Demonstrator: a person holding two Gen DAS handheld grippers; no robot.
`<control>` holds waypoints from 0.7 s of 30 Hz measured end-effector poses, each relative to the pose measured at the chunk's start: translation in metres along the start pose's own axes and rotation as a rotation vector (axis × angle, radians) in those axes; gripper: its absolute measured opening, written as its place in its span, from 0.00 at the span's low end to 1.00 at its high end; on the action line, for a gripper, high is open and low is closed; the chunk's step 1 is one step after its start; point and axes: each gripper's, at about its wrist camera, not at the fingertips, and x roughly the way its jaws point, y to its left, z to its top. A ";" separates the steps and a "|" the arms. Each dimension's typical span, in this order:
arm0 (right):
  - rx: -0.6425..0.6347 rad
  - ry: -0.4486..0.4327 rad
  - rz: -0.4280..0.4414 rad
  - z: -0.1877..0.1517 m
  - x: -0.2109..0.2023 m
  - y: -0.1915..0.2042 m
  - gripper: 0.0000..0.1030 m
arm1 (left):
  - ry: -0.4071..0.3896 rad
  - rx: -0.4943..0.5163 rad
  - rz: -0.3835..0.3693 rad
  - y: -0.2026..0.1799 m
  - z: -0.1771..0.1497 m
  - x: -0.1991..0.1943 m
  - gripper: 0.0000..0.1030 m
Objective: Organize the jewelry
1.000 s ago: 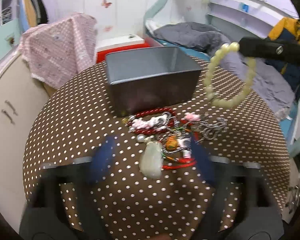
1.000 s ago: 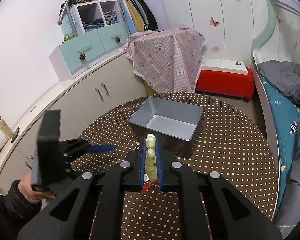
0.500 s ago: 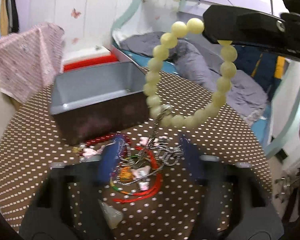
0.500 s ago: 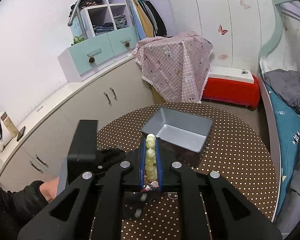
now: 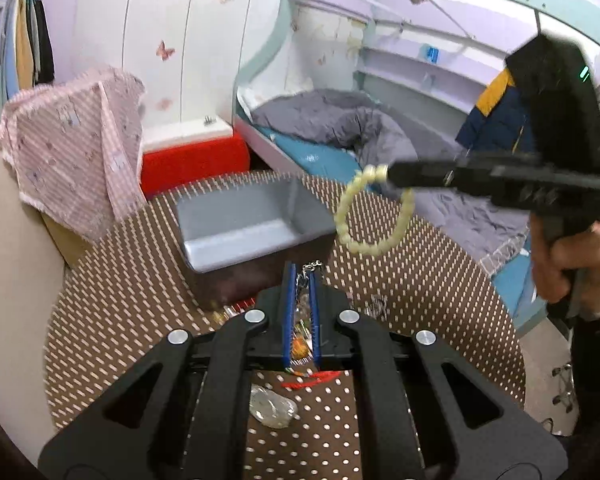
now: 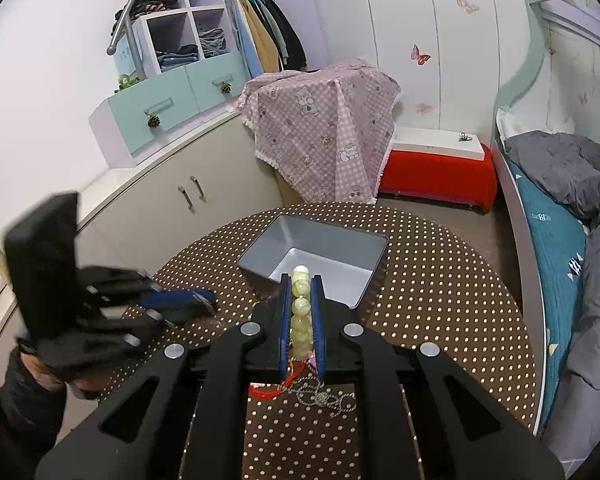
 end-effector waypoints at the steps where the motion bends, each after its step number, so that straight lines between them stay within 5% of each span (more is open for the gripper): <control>1: 0.000 -0.004 0.002 0.003 0.000 0.000 0.08 | -0.016 0.005 0.000 0.000 0.007 -0.007 0.06; 9: 0.009 -0.050 0.018 0.037 0.005 -0.006 0.08 | -0.040 0.044 0.067 0.013 0.043 -0.015 0.07; 19: 0.092 0.007 -0.015 0.049 0.054 -0.032 0.09 | 0.040 -0.028 0.104 0.040 0.073 0.047 0.07; 20: 0.115 0.012 -0.023 0.048 0.057 -0.036 0.14 | 0.057 -0.031 0.146 0.043 0.074 0.053 0.10; 21: 0.130 0.014 -0.033 0.047 0.057 -0.039 0.21 | 0.069 -0.037 0.176 0.045 0.073 0.056 0.34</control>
